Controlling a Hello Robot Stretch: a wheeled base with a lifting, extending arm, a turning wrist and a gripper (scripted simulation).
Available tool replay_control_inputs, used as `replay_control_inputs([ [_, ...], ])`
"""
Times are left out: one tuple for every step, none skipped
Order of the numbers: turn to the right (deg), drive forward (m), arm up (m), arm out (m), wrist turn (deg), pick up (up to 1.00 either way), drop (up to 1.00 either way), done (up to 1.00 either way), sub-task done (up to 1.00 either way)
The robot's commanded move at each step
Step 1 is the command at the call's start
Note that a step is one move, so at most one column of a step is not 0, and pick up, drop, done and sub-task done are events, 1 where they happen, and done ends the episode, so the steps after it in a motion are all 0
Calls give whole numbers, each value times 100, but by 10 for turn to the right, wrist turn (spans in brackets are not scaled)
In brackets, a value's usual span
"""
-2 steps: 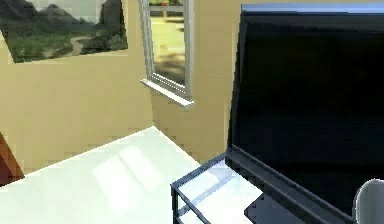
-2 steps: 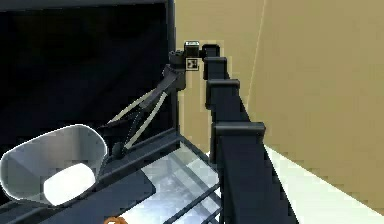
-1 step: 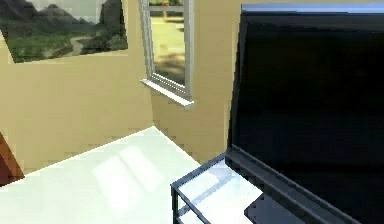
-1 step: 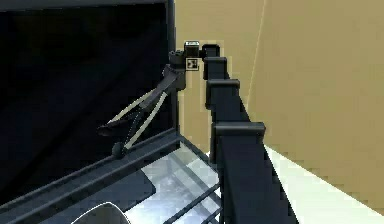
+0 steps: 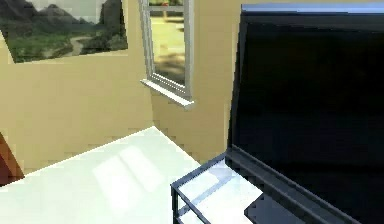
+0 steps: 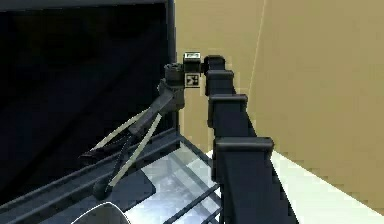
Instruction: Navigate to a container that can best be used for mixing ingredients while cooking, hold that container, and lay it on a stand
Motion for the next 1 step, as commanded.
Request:
replay_control_inputs([
  [0,0,0,0,0,0,0,100,0],
])
